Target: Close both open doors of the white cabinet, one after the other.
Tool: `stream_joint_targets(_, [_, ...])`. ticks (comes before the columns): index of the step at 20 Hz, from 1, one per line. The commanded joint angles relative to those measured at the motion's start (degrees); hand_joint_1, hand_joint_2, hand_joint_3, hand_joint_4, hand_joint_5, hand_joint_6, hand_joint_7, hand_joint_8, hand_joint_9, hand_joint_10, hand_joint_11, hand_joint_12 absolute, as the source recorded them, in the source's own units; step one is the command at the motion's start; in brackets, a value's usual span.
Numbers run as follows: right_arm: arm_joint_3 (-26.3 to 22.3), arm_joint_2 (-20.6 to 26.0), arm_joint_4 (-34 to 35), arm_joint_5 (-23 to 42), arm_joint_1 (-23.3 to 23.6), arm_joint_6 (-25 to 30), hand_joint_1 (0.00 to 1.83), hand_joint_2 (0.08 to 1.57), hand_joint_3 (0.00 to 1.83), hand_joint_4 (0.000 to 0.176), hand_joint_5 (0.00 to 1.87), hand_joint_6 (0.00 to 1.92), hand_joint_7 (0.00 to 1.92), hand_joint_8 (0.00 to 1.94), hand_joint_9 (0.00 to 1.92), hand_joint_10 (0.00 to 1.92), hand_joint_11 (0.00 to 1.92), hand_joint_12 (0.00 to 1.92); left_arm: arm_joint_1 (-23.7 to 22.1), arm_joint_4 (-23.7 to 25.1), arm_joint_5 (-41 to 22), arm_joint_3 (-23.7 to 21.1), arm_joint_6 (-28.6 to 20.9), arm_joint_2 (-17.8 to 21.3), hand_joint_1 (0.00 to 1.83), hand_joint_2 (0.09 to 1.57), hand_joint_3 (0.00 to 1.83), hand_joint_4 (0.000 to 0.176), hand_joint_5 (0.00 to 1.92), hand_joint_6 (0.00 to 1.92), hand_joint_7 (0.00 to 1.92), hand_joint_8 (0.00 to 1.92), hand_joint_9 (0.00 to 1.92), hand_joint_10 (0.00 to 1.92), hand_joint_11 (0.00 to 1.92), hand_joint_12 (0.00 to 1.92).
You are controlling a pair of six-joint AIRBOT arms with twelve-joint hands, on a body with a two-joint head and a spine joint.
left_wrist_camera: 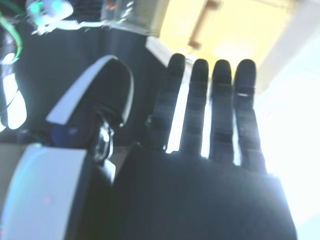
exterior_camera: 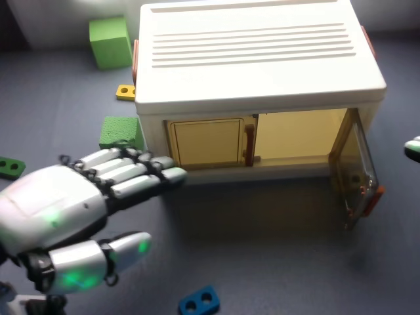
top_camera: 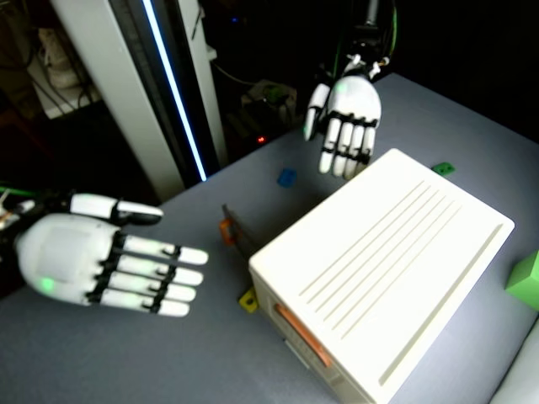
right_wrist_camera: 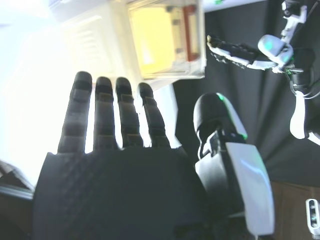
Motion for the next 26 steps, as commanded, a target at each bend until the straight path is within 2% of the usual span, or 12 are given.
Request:
stream_joint_targets(1, [0.37,-0.22,0.70,5.40,0.88,0.48,0.03,1.43,0.01,0.050,0.06,0.00,0.05,0.00,0.04,0.00,0.08,0.00,0.30,-1.03,-9.20,-0.57,0.42,0.81,0.00,1.57,0.22,0.000,0.08,0.00,0.08,0.00,0.10,0.00,0.00,0.32])
stream_joint_targets(3, [0.66,-0.56,-0.78,4.26,2.29,0.48,0.03,1.44,0.01,0.046,0.06,0.00,0.05,0.00,0.04,0.00,0.07,0.00,1.75,-3.63,-11.33,-1.34,2.05,1.83,0.00,1.57,0.20,0.000,0.08,0.00,0.09,0.00,0.11,0.00,0.00,0.35])
stream_joint_targets(5, [0.97,-1.00,-1.72,3.61,3.37,0.48,0.03,1.45,0.01,0.037,0.06,0.00,0.05,0.00,0.04,0.00,0.06,0.00,2.95,-6.34,-13.22,-1.85,3.69,2.38,0.00,1.57,0.14,0.000,0.03,0.00,0.04,0.00,0.07,0.00,0.00,0.26])
stream_joint_targets(7, [1.29,-1.38,-2.86,2.82,4.63,0.49,0.03,1.45,0.01,0.052,0.05,0.00,0.04,0.00,0.03,0.00,0.05,0.00,5.01,-9.24,-15.69,-2.41,4.80,2.72,0.00,1.57,0.12,0.000,0.03,0.00,0.01,0.00,0.02,0.00,0.00,0.17])
stream_joint_targets(8, [1.38,-1.44,-3.51,2.29,5.23,0.49,0.03,1.45,0.01,0.052,0.05,0.00,0.04,0.00,0.03,0.00,0.05,0.00,5.95,-10.20,-16.68,-2.69,5.07,2.90,0.00,1.57,0.12,0.000,0.03,0.00,0.01,0.00,0.02,0.00,0.00,0.17])
stream_joint_targets(10, [1.56,-1.63,-4.56,1.51,6.19,0.51,0.05,1.45,0.00,0.061,0.05,0.00,0.06,0.01,0.04,0.01,0.06,0.00,7.72,-11.80,-18.38,-3.23,5.32,3.21,0.00,1.57,0.09,0.000,0.09,0.01,0.09,0.01,0.10,0.01,0.00,0.45])
stream_joint_targets(11, [1.64,-1.74,-4.78,1.34,6.49,0.59,0.05,1.45,0.00,0.061,0.05,0.00,0.06,0.01,0.04,0.01,0.06,0.00,8.42,-12.43,-18.99,-3.43,5.32,3.27,0.00,1.57,0.09,0.000,0.09,0.01,0.09,0.01,0.10,0.01,0.00,0.45])
stream_joint_targets(15, [1.92,-2.30,-5.64,0.99,7.18,1.38,0.03,1.48,0.01,0.045,0.04,0.00,0.06,0.00,0.04,0.00,0.05,0.00,9.27,-13.28,-19.71,-3.75,5.32,3.20,0.00,1.57,0.04,0.000,0.10,0.00,0.09,0.00,0.09,0.00,0.00,0.41])
stream_joint_targets(17, [2.00,-2.52,-6.18,0.76,7.64,1.45,0.00,1.48,0.01,0.026,0.04,0.00,0.05,0.00,0.04,0.00,0.06,0.00,9.33,-13.50,-20.24,-3.75,5.32,3.19,0.00,1.57,0.02,0.000,0.08,0.00,0.05,0.00,0.05,0.00,0.00,0.39])
stream_joint_targets(18, [2.06,-2.59,-6.68,0.44,8.10,1.50,0.00,1.49,0.01,0.007,0.03,0.00,0.05,0.00,0.04,0.00,0.06,0.00,9.37,-13.56,-20.43,-3.76,5.32,3.25,0.00,1.57,0.03,0.000,0.10,0.01,0.06,0.01,0.06,0.00,0.00,0.39])
stream_joint_targets(19, [2.13,-2.70,-7.15,0.05,8.56,1.53,0.00,1.50,0.01,0.000,0.02,0.00,0.03,0.00,0.03,0.00,0.05,0.00,9.41,-13.61,-20.52,-3.79,5.31,3.30,0.00,1.57,0.02,0.000,0.10,0.00,0.07,0.00,0.07,0.00,0.00,0.37])
stream_joint_targets(26, [3.16,-4.28,-9.77,-1.46,11.32,2.72,0.00,1.52,0.01,0.000,0.00,0.00,0.00,0.00,0.00,0.00,0.00,0.00,9.69,-13.60,-20.63,-3.88,5.05,3.33,0.00,1.56,0.01,0.000,0.12,0.01,0.10,0.01,0.11,0.01,0.00,0.43])
